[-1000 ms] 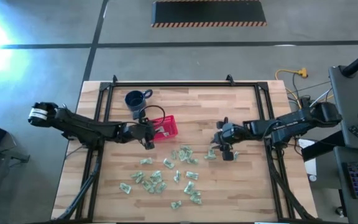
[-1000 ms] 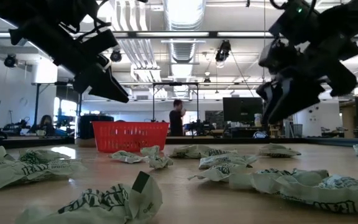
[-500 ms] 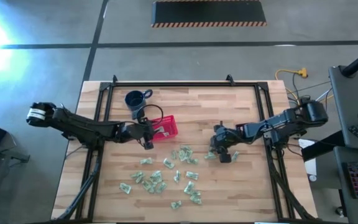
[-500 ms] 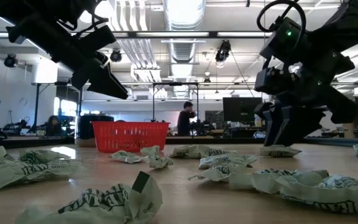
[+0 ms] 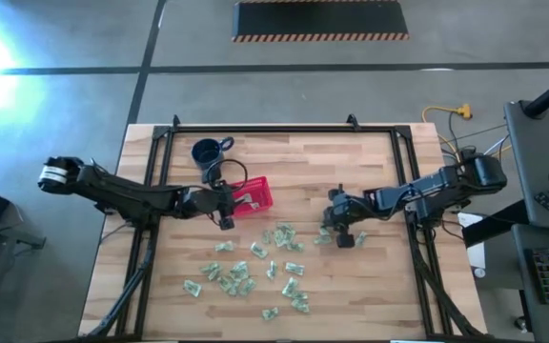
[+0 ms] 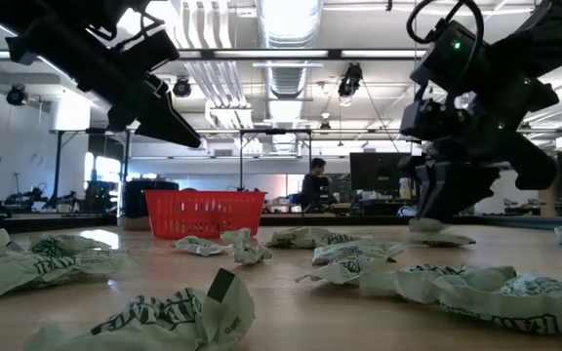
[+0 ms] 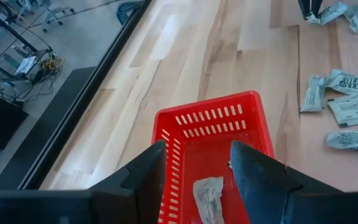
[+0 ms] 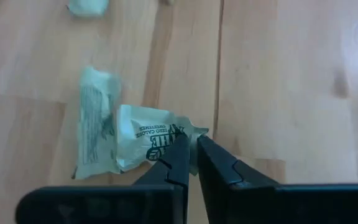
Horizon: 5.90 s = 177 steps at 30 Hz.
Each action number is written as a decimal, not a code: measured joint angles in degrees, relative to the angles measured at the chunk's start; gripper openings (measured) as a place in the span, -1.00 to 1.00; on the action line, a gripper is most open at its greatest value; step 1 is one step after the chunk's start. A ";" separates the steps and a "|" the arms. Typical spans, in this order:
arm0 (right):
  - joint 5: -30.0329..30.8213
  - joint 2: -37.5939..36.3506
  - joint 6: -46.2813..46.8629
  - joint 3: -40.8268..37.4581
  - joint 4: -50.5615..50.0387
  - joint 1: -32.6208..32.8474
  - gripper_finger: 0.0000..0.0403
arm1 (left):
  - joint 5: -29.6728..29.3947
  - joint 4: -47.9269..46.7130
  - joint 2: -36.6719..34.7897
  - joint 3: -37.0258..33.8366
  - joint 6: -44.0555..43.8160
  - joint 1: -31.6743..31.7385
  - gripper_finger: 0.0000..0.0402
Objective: Pick and place items into bin
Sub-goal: Put the green stevia packet into the red bin
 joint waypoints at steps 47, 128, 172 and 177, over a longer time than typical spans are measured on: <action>13.68 34.40 -17.97 48.70 -1.13 -8.55 -0.65 | 15.83 -12.17 -1.74 -1.84 -36.10 -26.70 -0.18; 3.31 -21.39 11.85 -0.42 -15.15 5.42 -0.62 | -8.22 -14.44 5.93 3.69 -5.40 -4.57 -0.95; 2.67 -20.98 29.58 -3.23 -33.49 16.56 -0.46 | -6.47 -12.72 4.19 4.02 -4.46 -3.47 -0.22; 2.36 -20.52 30.75 -4.66 -32.84 16.55 -0.35 | -6.40 -12.76 4.21 4.02 -4.46 -3.47 -0.22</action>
